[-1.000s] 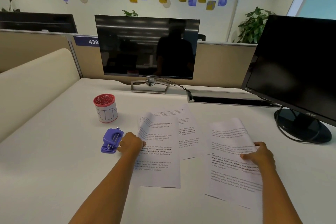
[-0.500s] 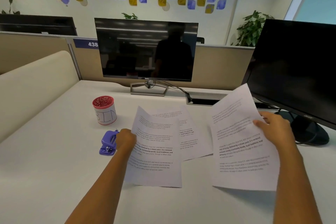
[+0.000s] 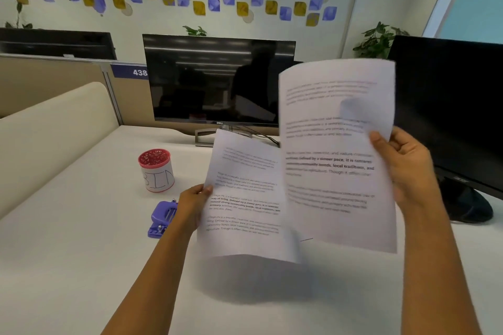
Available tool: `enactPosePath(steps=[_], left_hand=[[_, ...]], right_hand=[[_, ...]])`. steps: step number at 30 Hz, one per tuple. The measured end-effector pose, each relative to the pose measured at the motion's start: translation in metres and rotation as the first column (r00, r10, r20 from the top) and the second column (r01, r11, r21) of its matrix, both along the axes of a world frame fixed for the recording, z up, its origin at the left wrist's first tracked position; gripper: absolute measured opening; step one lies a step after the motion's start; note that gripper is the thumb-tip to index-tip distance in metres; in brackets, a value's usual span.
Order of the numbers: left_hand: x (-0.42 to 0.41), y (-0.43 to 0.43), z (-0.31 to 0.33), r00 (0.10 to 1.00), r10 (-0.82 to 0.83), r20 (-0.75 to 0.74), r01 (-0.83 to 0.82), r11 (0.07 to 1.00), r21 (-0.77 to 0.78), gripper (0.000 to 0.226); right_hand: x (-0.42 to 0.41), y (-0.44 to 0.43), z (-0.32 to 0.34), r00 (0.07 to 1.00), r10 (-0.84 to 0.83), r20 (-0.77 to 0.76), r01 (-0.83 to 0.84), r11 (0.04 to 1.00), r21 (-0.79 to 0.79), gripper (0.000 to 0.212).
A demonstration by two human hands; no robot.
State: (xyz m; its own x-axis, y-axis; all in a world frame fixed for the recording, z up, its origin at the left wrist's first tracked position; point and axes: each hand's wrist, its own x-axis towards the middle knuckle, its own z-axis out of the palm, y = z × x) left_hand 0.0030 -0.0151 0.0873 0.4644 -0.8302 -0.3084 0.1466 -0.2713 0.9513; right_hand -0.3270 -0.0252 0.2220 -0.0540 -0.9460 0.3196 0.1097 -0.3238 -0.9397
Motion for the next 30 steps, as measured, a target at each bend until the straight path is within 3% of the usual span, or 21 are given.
enactPosePath(steps=[2,5,6,9,14,17,22,27,30], left_hand=[[-0.010,0.001,0.003,0.993,-0.059,-0.104,0.058,0.998,-0.013,0.022],[-0.020,0.003,0.002,0.985,-0.122,-0.119,0.120,0.993,-0.022,0.018],[-0.023,0.004,0.000,0.984,-0.137,-0.111,0.135,0.991,-0.026,0.020],[-0.027,0.004,-0.003,0.975,-0.187,-0.123,0.186,0.982,-0.017,0.027],[-0.031,0.003,-0.008,0.964,-0.196,-0.178,0.195,0.981,-0.022,0.025],[-0.032,0.003,-0.012,0.958,-0.191,-0.215,0.196,0.981,0.004,0.021],[-0.037,0.005,-0.014,0.967,-0.199,-0.160,0.211,0.975,0.068,0.024],[-0.041,0.007,-0.015,0.987,-0.148,-0.069,0.158,0.971,0.177,0.046],[-0.042,0.009,-0.016,0.969,-0.234,0.074,0.220,0.962,0.161,0.034]], right_hand=[[0.011,-0.009,-0.017,0.998,0.055,0.020,-0.056,0.997,0.055,0.031],[0.030,-0.021,-0.050,0.997,0.075,0.008,-0.076,0.985,0.157,0.059],[0.034,-0.026,-0.063,0.997,0.065,-0.031,-0.058,0.979,0.195,0.059],[0.045,-0.039,-0.098,0.976,-0.004,-0.219,0.062,0.964,0.258,0.031],[0.059,-0.038,-0.118,0.896,-0.140,-0.422,0.250,0.943,0.219,0.032],[0.061,-0.038,-0.128,0.892,-0.186,-0.413,0.307,0.919,0.248,0.036],[0.060,-0.036,-0.151,0.969,-0.039,-0.244,0.164,0.841,0.516,0.051],[0.063,-0.033,-0.163,0.903,-0.025,-0.429,0.219,0.886,0.410,0.042],[0.066,-0.033,-0.164,0.901,-0.050,-0.432,0.200,0.930,0.308,0.042]])
